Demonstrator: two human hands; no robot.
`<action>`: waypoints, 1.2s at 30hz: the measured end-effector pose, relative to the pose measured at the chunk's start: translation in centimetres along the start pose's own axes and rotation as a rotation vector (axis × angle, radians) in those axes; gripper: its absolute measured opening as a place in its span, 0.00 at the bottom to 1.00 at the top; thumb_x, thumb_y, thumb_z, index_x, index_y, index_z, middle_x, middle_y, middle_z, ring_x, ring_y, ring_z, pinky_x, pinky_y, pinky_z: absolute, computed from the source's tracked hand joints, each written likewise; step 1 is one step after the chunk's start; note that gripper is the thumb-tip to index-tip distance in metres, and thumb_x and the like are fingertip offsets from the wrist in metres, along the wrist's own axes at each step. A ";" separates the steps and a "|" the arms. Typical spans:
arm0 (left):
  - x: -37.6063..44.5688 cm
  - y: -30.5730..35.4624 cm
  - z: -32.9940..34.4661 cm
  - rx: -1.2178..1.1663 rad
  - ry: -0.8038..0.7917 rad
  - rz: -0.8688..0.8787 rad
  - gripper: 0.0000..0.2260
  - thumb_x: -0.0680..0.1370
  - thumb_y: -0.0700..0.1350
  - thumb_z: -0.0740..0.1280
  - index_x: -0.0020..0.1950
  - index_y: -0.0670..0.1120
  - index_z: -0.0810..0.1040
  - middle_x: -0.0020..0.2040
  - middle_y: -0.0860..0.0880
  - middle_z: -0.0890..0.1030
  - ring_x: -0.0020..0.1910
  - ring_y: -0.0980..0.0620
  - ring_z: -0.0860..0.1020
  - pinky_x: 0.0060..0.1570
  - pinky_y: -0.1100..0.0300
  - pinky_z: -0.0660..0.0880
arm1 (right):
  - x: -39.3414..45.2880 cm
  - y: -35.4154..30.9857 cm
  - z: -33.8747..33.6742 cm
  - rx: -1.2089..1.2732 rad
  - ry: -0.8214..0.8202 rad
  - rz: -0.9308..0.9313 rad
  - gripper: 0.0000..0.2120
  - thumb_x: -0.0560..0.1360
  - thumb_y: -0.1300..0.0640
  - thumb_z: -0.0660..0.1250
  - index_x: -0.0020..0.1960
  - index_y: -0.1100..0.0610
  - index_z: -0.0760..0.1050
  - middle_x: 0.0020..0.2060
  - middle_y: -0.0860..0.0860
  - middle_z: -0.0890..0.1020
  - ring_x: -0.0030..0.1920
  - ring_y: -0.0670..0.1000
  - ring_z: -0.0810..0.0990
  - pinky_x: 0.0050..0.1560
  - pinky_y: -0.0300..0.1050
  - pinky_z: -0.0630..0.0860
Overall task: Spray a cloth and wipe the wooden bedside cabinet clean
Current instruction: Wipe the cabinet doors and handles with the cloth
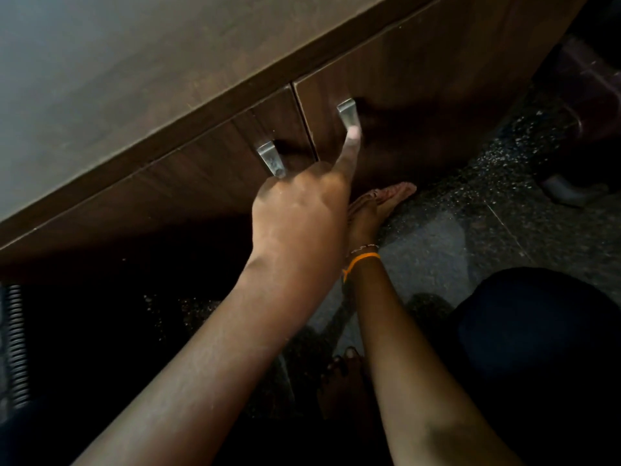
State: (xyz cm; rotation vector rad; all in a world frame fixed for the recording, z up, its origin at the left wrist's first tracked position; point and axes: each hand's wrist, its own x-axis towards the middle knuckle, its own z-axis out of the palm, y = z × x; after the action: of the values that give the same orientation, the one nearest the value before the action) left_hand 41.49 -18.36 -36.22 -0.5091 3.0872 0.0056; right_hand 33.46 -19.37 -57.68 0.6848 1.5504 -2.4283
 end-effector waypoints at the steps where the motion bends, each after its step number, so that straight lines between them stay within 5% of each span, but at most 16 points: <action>1: 0.1 -0.1 0.6 0.075 -0.002 0.029 0.28 0.76 0.50 0.48 0.76 0.56 0.45 0.50 0.50 0.80 0.46 0.47 0.79 0.38 0.58 0.63 | 0.6 0.3 -0.4 0.033 0.024 0.074 0.27 0.80 0.53 0.45 0.73 0.36 0.37 0.77 0.50 0.51 0.73 0.55 0.60 0.74 0.56 0.56; 5: 0.2 -0.4 1.3 0.080 -0.012 0.019 0.36 0.77 0.41 0.61 0.76 0.59 0.42 0.53 0.50 0.79 0.49 0.46 0.79 0.40 0.57 0.64 | 1.8 0.1 -2.0 0.119 0.031 0.249 0.23 0.83 0.61 0.42 0.76 0.48 0.46 0.72 0.55 0.63 0.65 0.56 0.70 0.66 0.49 0.67; 8: 0.3 -0.6 1.2 0.084 0.017 0.006 0.37 0.77 0.40 0.62 0.75 0.60 0.42 0.52 0.49 0.79 0.48 0.46 0.79 0.39 0.57 0.64 | 1.5 -0.6 -2.6 0.125 0.068 0.206 0.18 0.82 0.64 0.44 0.70 0.59 0.60 0.53 0.58 0.76 0.42 0.48 0.75 0.47 0.39 0.75; 10: 0.4 -0.7 0.8 0.121 0.010 0.020 0.36 0.77 0.40 0.61 0.75 0.61 0.42 0.52 0.48 0.79 0.49 0.45 0.78 0.39 0.57 0.63 | 1.1 -1.5 -2.4 0.238 0.053 0.204 0.13 0.80 0.67 0.49 0.60 0.59 0.67 0.44 0.54 0.74 0.39 0.46 0.73 0.43 0.40 0.73; 12: 0.5 -0.5 0.3 0.127 -0.039 0.012 0.35 0.78 0.42 0.60 0.75 0.62 0.41 0.54 0.46 0.79 0.51 0.43 0.78 0.40 0.57 0.62 | 0.0 -3.2 -1.6 0.280 0.030 0.176 0.11 0.79 0.68 0.52 0.52 0.55 0.67 0.44 0.52 0.73 0.41 0.47 0.73 0.44 0.40 0.72; 14: 0.6 -0.1 -0.3 0.143 -0.084 -0.003 0.34 0.78 0.43 0.60 0.75 0.62 0.43 0.56 0.45 0.79 0.53 0.42 0.78 0.41 0.56 0.64 | -1.2 -5.4 -0.4 0.275 0.000 0.122 0.10 0.79 0.68 0.53 0.54 0.54 0.64 0.51 0.55 0.72 0.46 0.47 0.73 0.46 0.38 0.73; 18: 1.4 1.0 -1.6 0.093 -0.132 -0.125 0.18 0.77 0.44 0.60 0.68 0.53 0.68 0.55 0.42 0.78 0.54 0.38 0.76 0.41 0.54 0.66 | -2.9 -9.6 0.9 0.232 -0.055 -0.076 0.12 0.76 0.64 0.56 0.57 0.52 0.66 0.64 0.59 0.67 0.57 0.54 0.72 0.56 0.42 0.74; 21: 1.9 1.7 -2.3 0.009 -0.132 -0.173 0.11 0.77 0.45 0.62 0.57 0.44 0.74 0.54 0.40 0.77 0.54 0.37 0.76 0.42 0.54 0.66 | -3.7 -13.8 1.0 0.075 -0.096 -0.392 0.21 0.68 0.66 0.56 0.61 0.55 0.68 0.60 0.56 0.68 0.61 0.53 0.70 0.68 0.47 0.67; 25: 2.8 2.7 -3.7 -0.066 -0.153 -0.105 0.13 0.77 0.49 0.62 0.61 0.50 0.75 0.56 0.42 0.78 0.55 0.39 0.76 0.47 0.52 0.71 | -2.6 -17.3 1.4 -0.215 -0.136 -0.828 0.23 0.68 0.76 0.57 0.63 0.67 0.69 0.58 0.60 0.68 0.62 0.53 0.68 0.67 0.32 0.61; 29: 4.2 4.5 -5.1 -0.257 -0.030 -0.039 0.14 0.77 0.49 0.61 0.62 0.59 0.75 0.55 0.49 0.80 0.55 0.44 0.78 0.52 0.50 0.75 | 1.2 -19.9 0.9 -0.273 -0.016 -0.872 0.25 0.67 0.74 0.55 0.64 0.68 0.68 0.58 0.57 0.67 0.62 0.51 0.67 0.66 0.24 0.55; 36: 7.7 8.9 -5.3 -0.573 0.071 0.079 0.11 0.76 0.45 0.62 0.55 0.55 0.79 0.49 0.51 0.82 0.49 0.50 0.80 0.50 0.50 0.78 | 8.9 -23.9 -1.8 -0.292 0.073 -0.872 0.26 0.69 0.70 0.51 0.67 0.68 0.65 0.63 0.65 0.67 0.65 0.57 0.68 0.65 0.21 0.54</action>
State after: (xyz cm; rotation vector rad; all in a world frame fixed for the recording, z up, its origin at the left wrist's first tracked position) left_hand 31.26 -12.45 -30.99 -0.3933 3.1383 0.9065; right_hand 16.87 -6.43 -43.11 0.0110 2.5668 -2.5873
